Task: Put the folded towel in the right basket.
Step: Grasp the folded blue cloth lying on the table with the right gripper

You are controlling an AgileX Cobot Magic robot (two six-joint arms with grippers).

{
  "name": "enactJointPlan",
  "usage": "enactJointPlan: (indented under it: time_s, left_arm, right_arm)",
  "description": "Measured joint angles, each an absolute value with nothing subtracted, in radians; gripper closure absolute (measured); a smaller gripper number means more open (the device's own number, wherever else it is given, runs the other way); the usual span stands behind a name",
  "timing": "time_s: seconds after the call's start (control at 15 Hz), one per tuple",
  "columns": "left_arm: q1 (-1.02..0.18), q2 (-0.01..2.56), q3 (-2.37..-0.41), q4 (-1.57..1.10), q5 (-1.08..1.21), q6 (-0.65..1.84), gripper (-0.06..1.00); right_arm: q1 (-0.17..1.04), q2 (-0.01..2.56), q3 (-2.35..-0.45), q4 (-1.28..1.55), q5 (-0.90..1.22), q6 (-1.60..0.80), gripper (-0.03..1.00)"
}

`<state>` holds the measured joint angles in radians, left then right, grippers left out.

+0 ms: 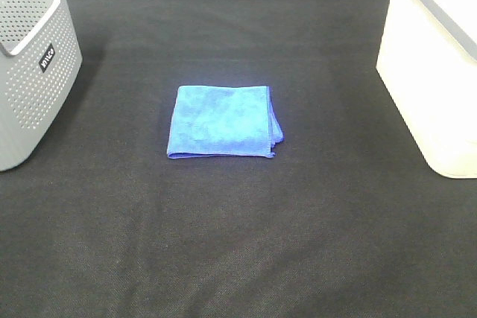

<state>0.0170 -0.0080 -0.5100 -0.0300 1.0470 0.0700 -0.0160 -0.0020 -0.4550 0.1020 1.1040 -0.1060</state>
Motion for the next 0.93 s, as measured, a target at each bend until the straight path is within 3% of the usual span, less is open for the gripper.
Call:
enactJointPlan:
  time_s: [0.93]
  left_arm:
    - [0.017, -0.008, -0.51, -0.03, 1.047, 0.07, -0.05]
  right_arm:
    - [-0.016, -0.002, -0.455, 0.102, 1.104, -0.106, 0.06]
